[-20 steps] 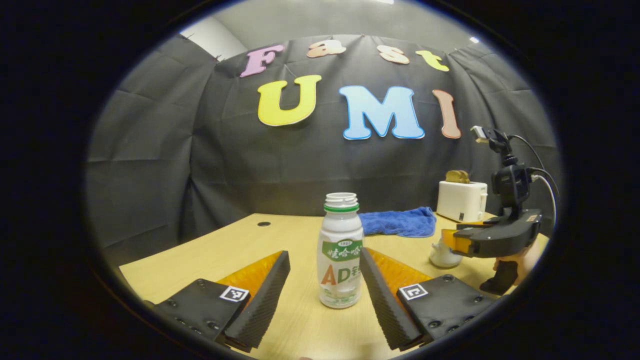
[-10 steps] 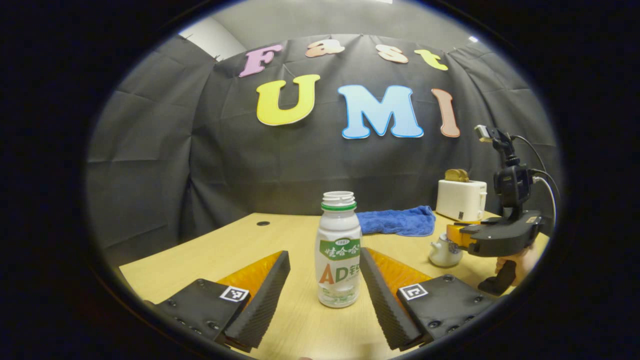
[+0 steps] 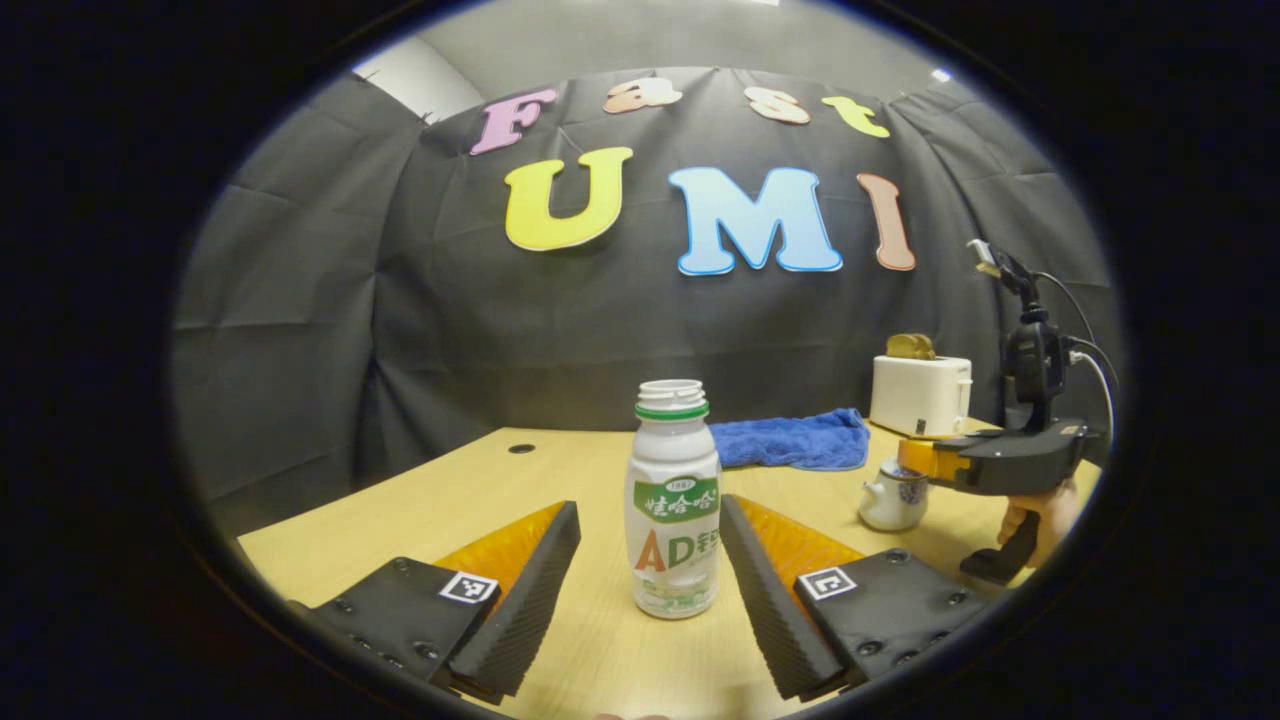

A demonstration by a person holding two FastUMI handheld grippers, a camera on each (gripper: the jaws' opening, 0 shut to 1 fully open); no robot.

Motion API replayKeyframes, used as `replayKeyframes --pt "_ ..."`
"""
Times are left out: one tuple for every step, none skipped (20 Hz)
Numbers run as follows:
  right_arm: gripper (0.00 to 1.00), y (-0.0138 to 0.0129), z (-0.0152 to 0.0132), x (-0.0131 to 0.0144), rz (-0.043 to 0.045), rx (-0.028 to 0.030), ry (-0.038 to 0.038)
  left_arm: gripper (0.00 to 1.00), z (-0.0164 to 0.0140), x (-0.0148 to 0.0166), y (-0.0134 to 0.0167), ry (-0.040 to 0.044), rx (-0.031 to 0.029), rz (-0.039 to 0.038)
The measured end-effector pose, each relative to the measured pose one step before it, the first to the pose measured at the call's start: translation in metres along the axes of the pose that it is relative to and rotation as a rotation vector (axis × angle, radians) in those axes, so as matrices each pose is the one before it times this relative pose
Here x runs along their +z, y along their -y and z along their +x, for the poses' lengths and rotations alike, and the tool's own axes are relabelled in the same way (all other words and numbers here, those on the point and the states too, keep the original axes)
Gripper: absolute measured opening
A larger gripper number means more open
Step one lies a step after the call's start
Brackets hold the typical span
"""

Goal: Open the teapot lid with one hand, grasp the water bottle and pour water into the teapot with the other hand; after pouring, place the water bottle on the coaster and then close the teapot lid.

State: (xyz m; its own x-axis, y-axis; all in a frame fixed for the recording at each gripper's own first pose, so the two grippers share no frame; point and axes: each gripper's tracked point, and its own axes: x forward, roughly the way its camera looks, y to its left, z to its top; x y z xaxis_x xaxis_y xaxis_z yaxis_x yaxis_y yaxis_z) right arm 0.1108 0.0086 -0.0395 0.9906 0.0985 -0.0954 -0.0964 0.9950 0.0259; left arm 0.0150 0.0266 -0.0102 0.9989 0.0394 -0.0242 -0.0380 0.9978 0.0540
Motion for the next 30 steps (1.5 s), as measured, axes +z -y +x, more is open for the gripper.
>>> replayKeyframes --pt "0.05 0.00112 -0.00233 0.00513 0.00473 0.00375 0.02051 1.0 0.00007 0.00026 0.00114 0.0036 -0.00806 -0.00471" --pt "0.05 0.0031 -0.00137 0.00642 0.00005 -0.00582 0.02108 1.0 0.00143 -0.00058 0.00219 -0.00135 -0.01064 -0.00667" --pt "0.05 0.00195 -0.00171 0.00532 -0.00289 -0.00328 0.02224 0.88 0.00212 -0.001 0.00193 -0.00356 -0.0062 -0.00435" --pt "0.05 0.0029 -0.00196 0.00457 0.00007 -0.00393 0.01784 0.88 0.00178 -0.00143 0.00045 -0.00525 -0.00035 -0.00128" --pt "0.05 0.00311 -0.00234 0.0027 0.00034 -0.00626 0.01303 1.0 0.00184 -0.00178 -0.00018 -0.00609 0.00138 0.00005" --pt "0.05 0.00352 -0.00202 0.00152 0.00164 -0.00761 0.00905 1.0 0.00164 -0.00208 0.00047 -0.00579 0.00008 0.0014" --pt "0.0 0.0037 -0.0018 0.00128 0.00383 -0.00681 0.00751 1.0 0.00228 -0.00122 0.00036 -0.0035 0.00192 0.00201" --pt "0.0 0.00267 -0.00139 0.00149 0.00504 -0.00399 0.00541 1.0 0.00257 0.00012 0.00063 -0.00051 0.00207 0.00295" --pt "0.05 0.00286 -0.0008 0.00121 0.00411 -0.00466 0.00545 1.0 0.00314 -0.00007 0.00132 -0.00208 0.00154 0.00416" --pt "0.05 0.00235 -0.00146 0.00138 0.00199 -0.00474 0.00473 1.0 0.00361 0.00019 0.00063 -0.00038 0.00197 0.0046" --pt "0.05 0.00162 -0.00053 0.00074 0.00464 -0.00212 0.00329 1.0 0.00458 0.00005 0.00066 0.00146 0.00226 0.00452" --pt "0.05 0.00125 -0.00032 -0.00026 0.00777 0.00046 0.00081 1.0 0.00527 -0.0015 0.00022 -0.00243 0.00614 0.002" --pt "0.05 0.0003 -0.00047 0.00007 0.00678 0.00191 -0.0002 1.0 0.00457 -0.00054 0.00069 -0.00685 0.00251 0.00251" --pt "0.05 0.00086 -0.00019 0.0007 0.00493 0.00065 0.00122 0.94 0.00528 -0.00207 -0.00119 -0.00839 0.0079 0.00148" --pt "0.05 0.00115 -0.00069 0.00152 0.00387 -0.00214 0.0031 1.0 0.00447 -0.00171 0.00135 -0.00974 -0.00689 -0.0023" --pt "0.05 0.00269 -0.00043 0.0019 0.00101 -0.00508 0.00564 1.0 0.00251 -0.00252 0.00311 -0.00869 -0.00613 -0.00351" --pt "0.05 0.00261 -0.00006 0.00177 0.00084 -0.00763 0.00611 1.0 0.00328 -0.00204 0.00195 -0.00939 -0.00495 -0.0033" --pt "0.05 0.00396 -0.00054 0.00152 0.00085 -0.00936 0.00571 1.0 0.0031 -0.00251 0.00155 -0.0139 -0.00632 -0.00376" --pt "0.05 0.00455 0.00035 0.00092 0.00215 -0.01299 0.00386 0.87 -0.00061 0.00047 0.00179 0.00525 -0.0027 0.00355" --pt "0.0 0.00473 0.0 0.00028 0.00492 -0.01135 0.00091 0.9 0.00379 -0.00001 0.00322 -0.01132 -0.01463 0.0008" --pt "0.02 0.00298 -0.00004 -0.00016 0.00955 -0.00782 -0.0004 0.8 -0.00073 0.00121 0.0021 -0.00447 -0.00885 -0.00168" --pt "0.04 0.00258 0.00012 0.00075 0.01097 -0.0045 -0.00152 0.84 0.00189 0.00232 0.00073 -0.00116 -0.00761 -0.00323" --pt "0.0 0.0025 -0.00014 0.00009 0.00907 -0.00487 -0.00015 0.78 0.00089 -0.00075 0.00133 -0.00266 -0.00686 -0.00682" --pt "0.05 0.00272 -0.00041 0.00145 0.00559 -0.00663 0.00195 0.87 0.00046 0.00092 0.00247 0.00349 -0.00856 -0.00061" --pt "0.05 0.00258 0.00065 0.00035 0.00383 -0.00584 0.002 0.86 0.00102 -0.00029 0.00287 -0.00201 -0.01513 -0.00042" --pt "0.05 0.00153 0.00012 0.00019 0.0034 -0.00357 0.00093 0.84 0.00175 0.00126 0.00167 0.00432 -0.0071 -0.00246" --pt "0.05 0.00068 -0.00029 0.00027 0.00254 -0.00237 0.00022 0.83 -0.00018 -0.00047 0.00298 0.00202 -0.0107 -0.00129" --pt "0.05 0.00072 -0.00028 0.00049 0.0033 -0.00037 0.00054 0.82 0.0012 0.00076 0.00395 0.00419 -0.01395 0.00291" --pt "0.05 0.00044 -0.00018 -0.00019 0.00235 -0.00079 -0.00005 0.7 0.00105 0.00196 0.00235 0.00717 -0.00852 0.01273" --pt "0.05 0.00164 0.00043 0.00017 0.00184 -0.00309 0.00031 0.7 0.00001 0.00464 -0.00003 0.0138 0.00203 0.0228"
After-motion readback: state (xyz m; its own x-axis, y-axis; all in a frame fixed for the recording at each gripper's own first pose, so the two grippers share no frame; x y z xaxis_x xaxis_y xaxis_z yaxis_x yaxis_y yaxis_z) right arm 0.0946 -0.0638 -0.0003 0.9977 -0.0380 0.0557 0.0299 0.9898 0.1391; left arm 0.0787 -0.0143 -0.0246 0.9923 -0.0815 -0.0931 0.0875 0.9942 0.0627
